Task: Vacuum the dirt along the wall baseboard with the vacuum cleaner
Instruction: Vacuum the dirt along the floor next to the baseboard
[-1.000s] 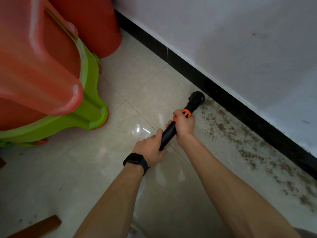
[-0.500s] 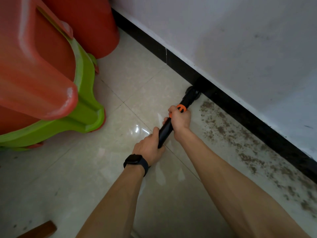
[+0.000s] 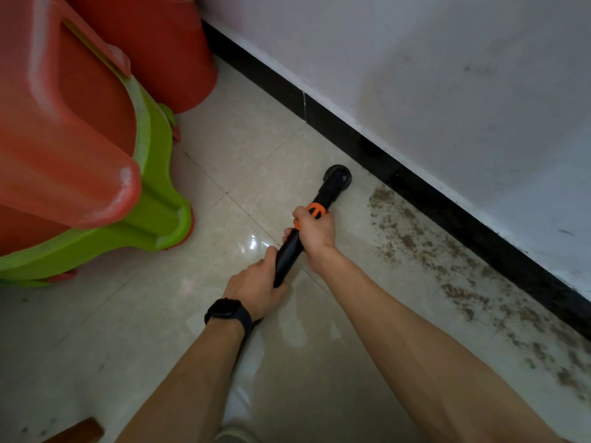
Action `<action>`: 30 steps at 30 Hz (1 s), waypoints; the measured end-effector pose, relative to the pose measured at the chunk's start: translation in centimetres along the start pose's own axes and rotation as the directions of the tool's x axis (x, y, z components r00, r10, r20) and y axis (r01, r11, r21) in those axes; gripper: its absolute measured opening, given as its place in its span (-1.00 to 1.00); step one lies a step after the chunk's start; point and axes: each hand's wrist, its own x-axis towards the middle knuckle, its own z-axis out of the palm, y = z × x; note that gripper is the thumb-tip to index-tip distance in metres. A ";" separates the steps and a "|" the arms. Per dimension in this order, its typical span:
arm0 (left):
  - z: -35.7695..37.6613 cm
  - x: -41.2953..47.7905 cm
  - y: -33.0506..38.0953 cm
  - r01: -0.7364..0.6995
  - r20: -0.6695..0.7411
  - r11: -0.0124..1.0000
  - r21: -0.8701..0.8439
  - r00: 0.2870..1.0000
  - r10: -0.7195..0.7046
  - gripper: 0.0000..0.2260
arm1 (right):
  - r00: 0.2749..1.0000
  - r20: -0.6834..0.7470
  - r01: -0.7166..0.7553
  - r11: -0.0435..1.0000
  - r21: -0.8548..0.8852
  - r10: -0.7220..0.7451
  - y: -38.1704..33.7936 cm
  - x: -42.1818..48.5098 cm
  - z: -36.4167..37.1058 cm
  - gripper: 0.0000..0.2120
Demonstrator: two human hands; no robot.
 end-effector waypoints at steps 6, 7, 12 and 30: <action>-0.2 0.4 2.5 -0.073 -0.034 0.995 0.072 0.997 0.076 -0.68 | 0.985 -0.162 0.060 0.997 0.049 -0.051 -1.0 -0.1 -1.9 -0.69; -0.1 0.5 3.0 -0.084 -0.042 0.989 0.118 0.995 0.089 -0.67 | 0.986 -0.156 0.068 0.994 0.087 -0.054 -1.1 0.0 -2.3 -0.72; 0.5 0.7 3.8 -0.111 -0.068 0.964 0.242 0.989 0.131 -0.65 | 0.990 -0.131 0.082 0.973 0.218 -0.054 -1.3 0.3 -3.2 -0.77; 0.2 3.5 2.5 0.102 -0.181 0.990 -0.095 0.977 -0.117 -0.70 | 0.995 0.063 0.078 0.996 -0.036 -0.076 -3.1 4.4 1.9 -0.58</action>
